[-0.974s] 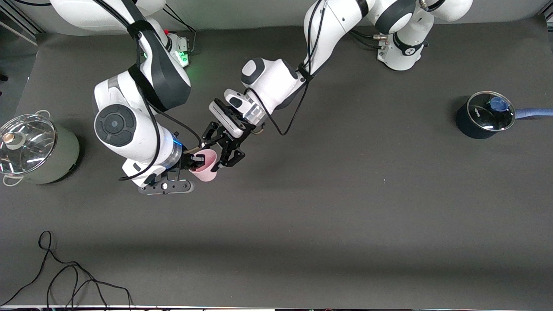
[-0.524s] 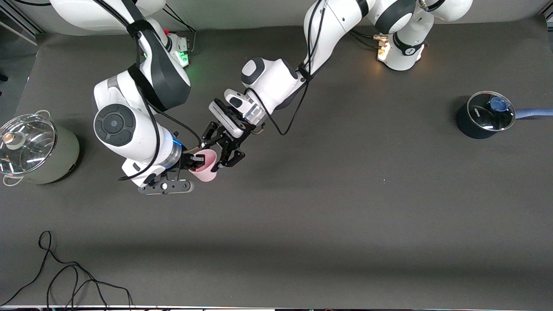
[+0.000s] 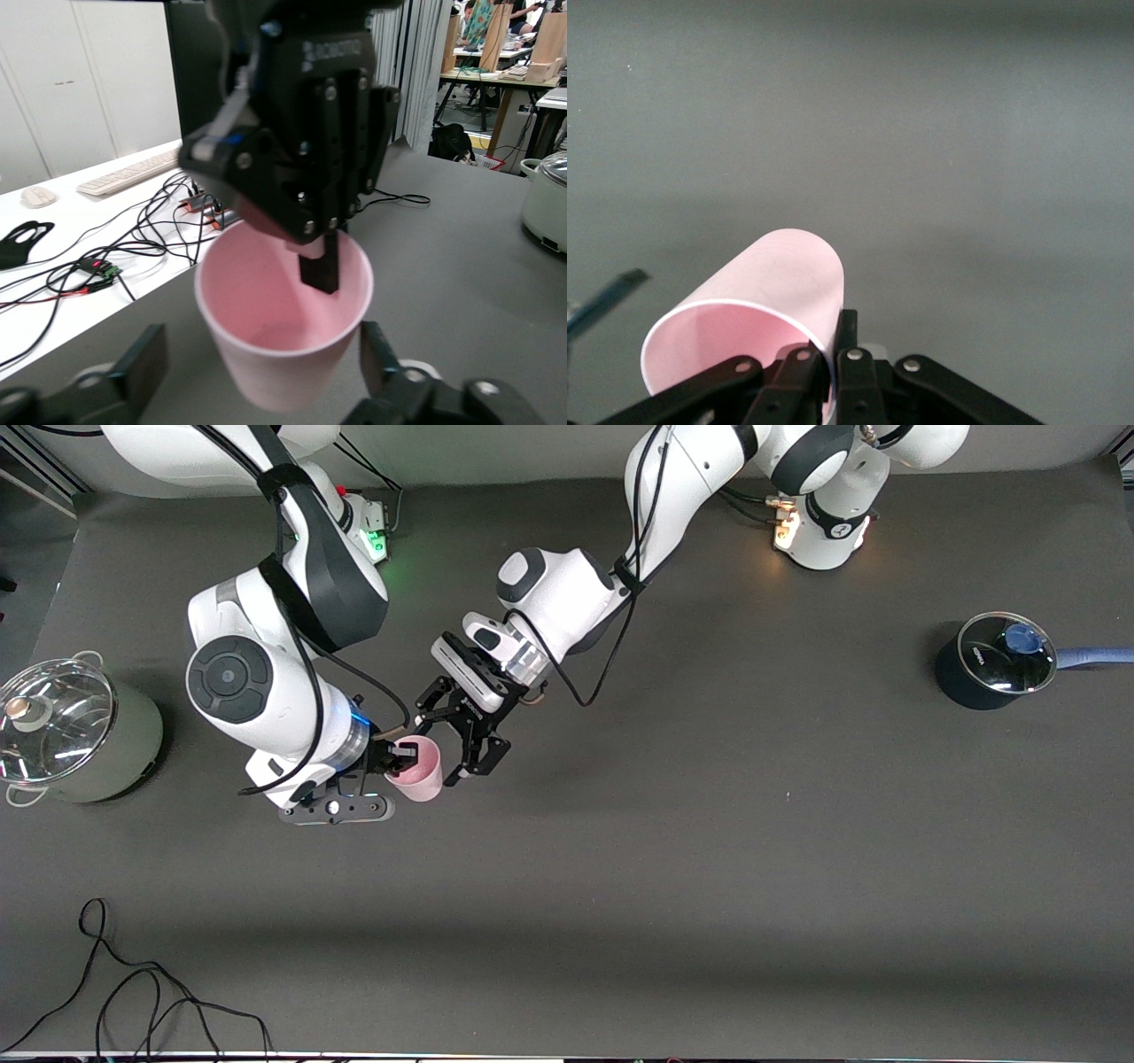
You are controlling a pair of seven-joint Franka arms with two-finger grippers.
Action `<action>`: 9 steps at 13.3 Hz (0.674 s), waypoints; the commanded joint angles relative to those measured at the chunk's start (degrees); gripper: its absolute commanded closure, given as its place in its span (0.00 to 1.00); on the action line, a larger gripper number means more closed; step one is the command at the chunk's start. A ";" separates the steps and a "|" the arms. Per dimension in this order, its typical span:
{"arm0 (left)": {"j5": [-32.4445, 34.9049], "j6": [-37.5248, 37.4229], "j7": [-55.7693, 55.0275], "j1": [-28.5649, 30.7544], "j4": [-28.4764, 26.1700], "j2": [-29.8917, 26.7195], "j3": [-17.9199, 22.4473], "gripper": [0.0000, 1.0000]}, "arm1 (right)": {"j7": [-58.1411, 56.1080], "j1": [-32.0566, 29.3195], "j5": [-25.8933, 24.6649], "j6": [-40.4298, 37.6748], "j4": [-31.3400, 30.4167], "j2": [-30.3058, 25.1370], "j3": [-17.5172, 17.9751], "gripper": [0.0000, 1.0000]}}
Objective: Transfer pink cup from left to right arm
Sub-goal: 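Open the left gripper and withdraw it from the pink cup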
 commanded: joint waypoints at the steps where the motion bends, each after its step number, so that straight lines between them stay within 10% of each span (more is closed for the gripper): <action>1: -0.27 0.28 -0.68 -0.49 -0.42 -1.00 0.82 0.00 | 0.54 0.13 -0.29 -0.66 -0.82 -1.37 -0.30 1.00; 9: -0.01 -0.25 -0.06 3.02 -3.84 -1.61 0.99 0.00 | -1.91 -0.49 -0.47 -0.84 -0.73 -1.81 -1.08 1.00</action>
